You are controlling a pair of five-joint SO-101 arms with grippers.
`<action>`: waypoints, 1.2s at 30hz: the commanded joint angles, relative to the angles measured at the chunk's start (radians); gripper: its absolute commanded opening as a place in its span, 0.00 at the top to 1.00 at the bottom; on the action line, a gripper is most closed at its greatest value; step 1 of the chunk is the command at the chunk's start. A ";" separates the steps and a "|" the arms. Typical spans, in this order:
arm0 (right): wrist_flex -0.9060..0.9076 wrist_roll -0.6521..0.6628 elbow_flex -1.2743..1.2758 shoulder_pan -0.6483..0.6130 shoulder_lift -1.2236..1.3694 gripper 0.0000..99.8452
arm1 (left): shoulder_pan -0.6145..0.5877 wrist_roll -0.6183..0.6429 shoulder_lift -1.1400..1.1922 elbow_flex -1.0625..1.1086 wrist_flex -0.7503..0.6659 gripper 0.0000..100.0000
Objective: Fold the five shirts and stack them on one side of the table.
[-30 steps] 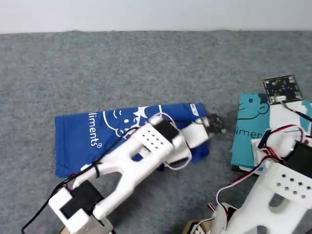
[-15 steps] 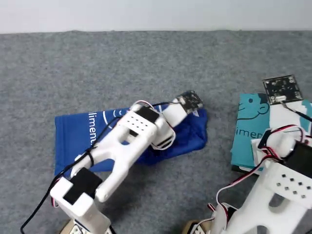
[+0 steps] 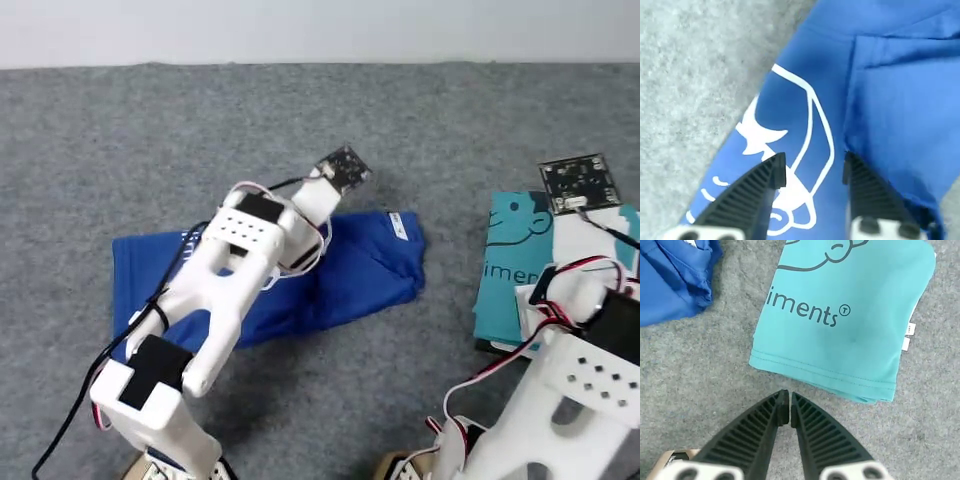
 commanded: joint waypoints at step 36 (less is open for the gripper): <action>0.041 -0.008 -0.003 0.012 -0.025 0.98 | 0.040 -0.061 -0.005 0.122 0.160 0.89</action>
